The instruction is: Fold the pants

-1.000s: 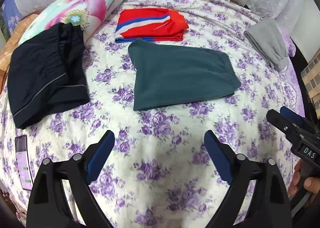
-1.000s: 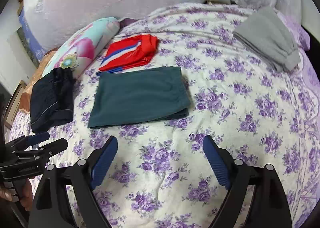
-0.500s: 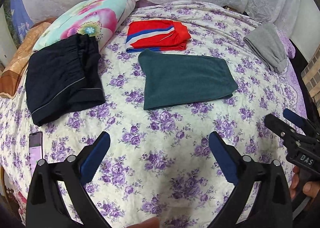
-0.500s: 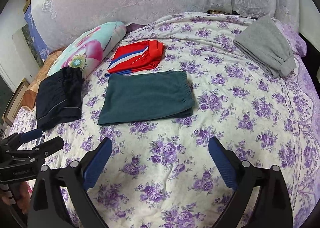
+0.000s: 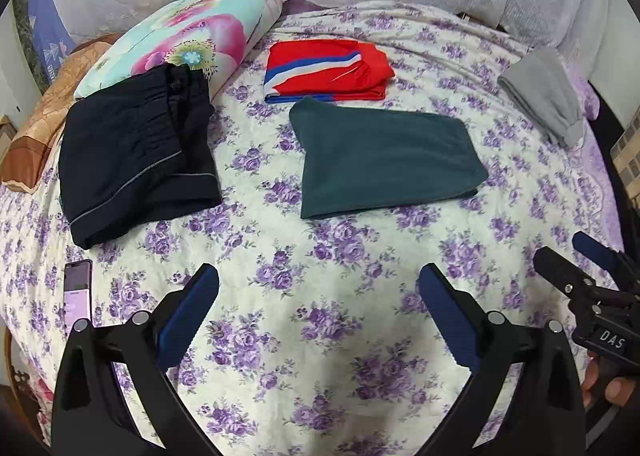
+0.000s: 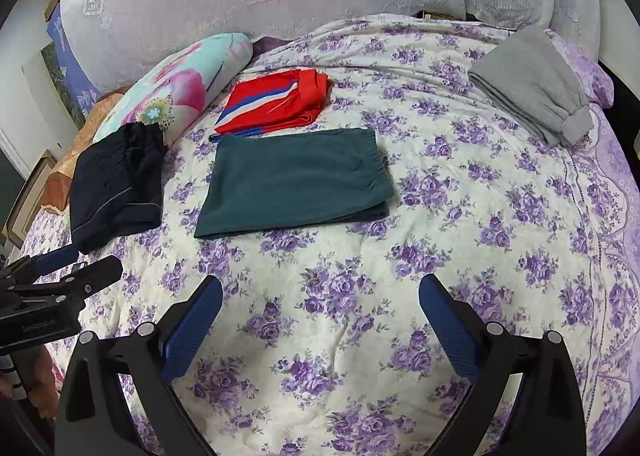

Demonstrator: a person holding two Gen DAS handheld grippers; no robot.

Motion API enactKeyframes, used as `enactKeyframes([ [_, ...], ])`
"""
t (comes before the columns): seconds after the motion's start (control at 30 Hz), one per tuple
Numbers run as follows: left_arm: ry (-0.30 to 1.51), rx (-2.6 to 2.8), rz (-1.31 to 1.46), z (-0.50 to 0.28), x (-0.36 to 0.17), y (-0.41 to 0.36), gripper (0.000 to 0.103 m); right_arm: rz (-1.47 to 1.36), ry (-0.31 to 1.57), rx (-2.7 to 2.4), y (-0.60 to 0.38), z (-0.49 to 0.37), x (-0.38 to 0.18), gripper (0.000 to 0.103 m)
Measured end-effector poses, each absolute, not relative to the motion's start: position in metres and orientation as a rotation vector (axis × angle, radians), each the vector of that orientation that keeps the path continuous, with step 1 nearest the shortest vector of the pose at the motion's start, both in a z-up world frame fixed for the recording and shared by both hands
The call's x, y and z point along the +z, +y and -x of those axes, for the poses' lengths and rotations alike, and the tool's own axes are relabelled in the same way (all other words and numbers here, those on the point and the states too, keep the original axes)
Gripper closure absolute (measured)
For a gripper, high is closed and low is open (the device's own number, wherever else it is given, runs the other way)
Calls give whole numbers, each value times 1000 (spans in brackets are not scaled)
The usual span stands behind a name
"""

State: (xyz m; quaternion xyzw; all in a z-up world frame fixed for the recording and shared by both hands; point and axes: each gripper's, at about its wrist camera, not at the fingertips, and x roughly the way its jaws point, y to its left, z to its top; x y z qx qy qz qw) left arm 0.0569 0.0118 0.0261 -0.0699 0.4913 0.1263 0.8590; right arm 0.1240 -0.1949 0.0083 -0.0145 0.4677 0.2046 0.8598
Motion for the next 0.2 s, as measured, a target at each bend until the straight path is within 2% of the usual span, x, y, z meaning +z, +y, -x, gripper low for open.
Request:
enactKeyframes([
  [0.2, 1039, 263, 125, -60, 20, 10, 5, 43, 1013, 422, -194, -125, -2, 4],
])
